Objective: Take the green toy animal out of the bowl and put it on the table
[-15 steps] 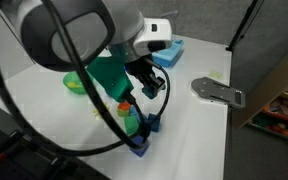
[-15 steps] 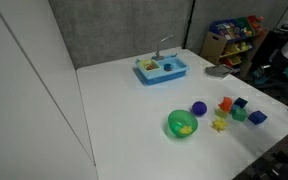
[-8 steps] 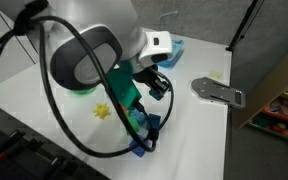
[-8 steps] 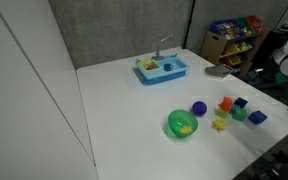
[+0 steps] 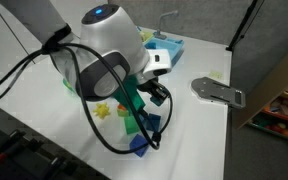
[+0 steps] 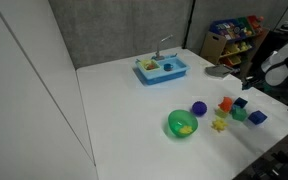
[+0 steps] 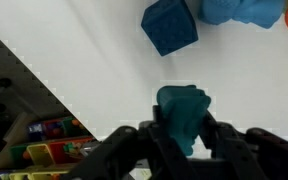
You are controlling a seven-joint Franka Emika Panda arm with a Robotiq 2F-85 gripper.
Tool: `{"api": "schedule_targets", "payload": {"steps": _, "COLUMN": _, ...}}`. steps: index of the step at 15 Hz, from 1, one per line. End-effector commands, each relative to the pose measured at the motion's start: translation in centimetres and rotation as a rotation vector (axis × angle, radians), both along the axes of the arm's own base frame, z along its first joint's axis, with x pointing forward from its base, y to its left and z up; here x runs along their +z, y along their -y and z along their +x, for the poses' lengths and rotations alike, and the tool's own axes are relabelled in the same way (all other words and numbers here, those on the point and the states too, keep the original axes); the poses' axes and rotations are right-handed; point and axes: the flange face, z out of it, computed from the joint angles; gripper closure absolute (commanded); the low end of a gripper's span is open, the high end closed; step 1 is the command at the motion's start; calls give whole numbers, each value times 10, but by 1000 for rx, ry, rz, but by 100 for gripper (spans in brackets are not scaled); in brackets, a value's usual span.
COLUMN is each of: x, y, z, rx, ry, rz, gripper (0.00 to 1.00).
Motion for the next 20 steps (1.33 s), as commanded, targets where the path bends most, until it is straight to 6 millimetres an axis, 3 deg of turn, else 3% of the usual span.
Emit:
{"api": "schedule_targets", "payload": {"steps": 1, "x": -19, "y": 11, "z": 12, "rx": 14, "ry": 11, "rz": -12, "gripper": 88}}
{"api": "schedule_targets", "payload": {"steps": 11, "x": -60, "y": 18, "z": 29, "rx": 38, "ry": 13, "rz": 1, "gripper": 88}}
{"api": "schedule_targets", "payload": {"steps": 20, "x": -80, "y": 17, "z": 15, "rx": 64, "ry": 7, "rz": 15, "gripper": 88}}
